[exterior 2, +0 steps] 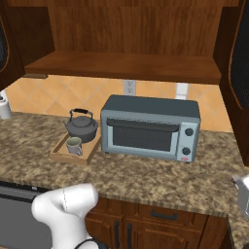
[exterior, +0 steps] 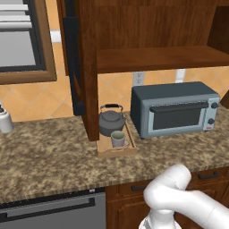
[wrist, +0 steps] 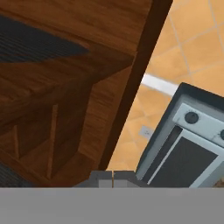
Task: Pick the kettle from the counter and place it on the tray. Then pick the mug from the cabinet and place it on the tray. Then close the cabinet doors.
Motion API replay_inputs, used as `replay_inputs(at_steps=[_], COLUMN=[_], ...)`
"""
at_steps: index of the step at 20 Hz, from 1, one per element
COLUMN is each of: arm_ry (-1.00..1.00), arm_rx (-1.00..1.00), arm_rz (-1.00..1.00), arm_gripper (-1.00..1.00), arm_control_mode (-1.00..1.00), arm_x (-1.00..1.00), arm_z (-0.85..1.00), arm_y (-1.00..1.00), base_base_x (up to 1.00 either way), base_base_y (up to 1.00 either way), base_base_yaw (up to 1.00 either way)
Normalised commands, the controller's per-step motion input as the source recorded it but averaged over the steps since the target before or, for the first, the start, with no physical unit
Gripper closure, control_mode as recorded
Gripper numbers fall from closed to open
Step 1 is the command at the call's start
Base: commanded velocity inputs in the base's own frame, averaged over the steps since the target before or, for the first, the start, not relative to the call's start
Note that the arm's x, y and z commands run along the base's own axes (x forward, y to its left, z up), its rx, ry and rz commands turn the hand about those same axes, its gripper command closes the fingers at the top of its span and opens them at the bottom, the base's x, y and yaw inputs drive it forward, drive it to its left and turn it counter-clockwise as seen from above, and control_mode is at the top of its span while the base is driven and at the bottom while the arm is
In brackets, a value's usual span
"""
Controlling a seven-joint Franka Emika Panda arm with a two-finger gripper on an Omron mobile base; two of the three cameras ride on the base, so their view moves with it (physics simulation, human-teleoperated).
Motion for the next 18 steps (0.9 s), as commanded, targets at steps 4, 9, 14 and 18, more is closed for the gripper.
replay_inputs(at_steps=[4, 9, 14, 18], arm_ry=[0.11, 0.07, 0.00, -0.08], arm_rx=[0.06, 0.03, 0.11, 0.16], arm_rz=[0.00, 0.00, 0.01, 0.03], arm_gripper=[1.00, 1.00, 1.00, 1.00], arm_control_mode=[-1.00, -1.00, -1.00, -1.00], arm_x=[0.19, 0.23, 0.06, 0.03], arm_z=[0.00, -0.01, 0.07, 0.21], arm_y=[-0.29, -0.33, -0.42, -0.16], base_base_x=[0.00, 0.00, 0.00, 0.00], base_base_y=[0.00, 0.00, 0.00, 0.00], base_base_yaw=[0.00, 0.00, 0.00, 0.00])
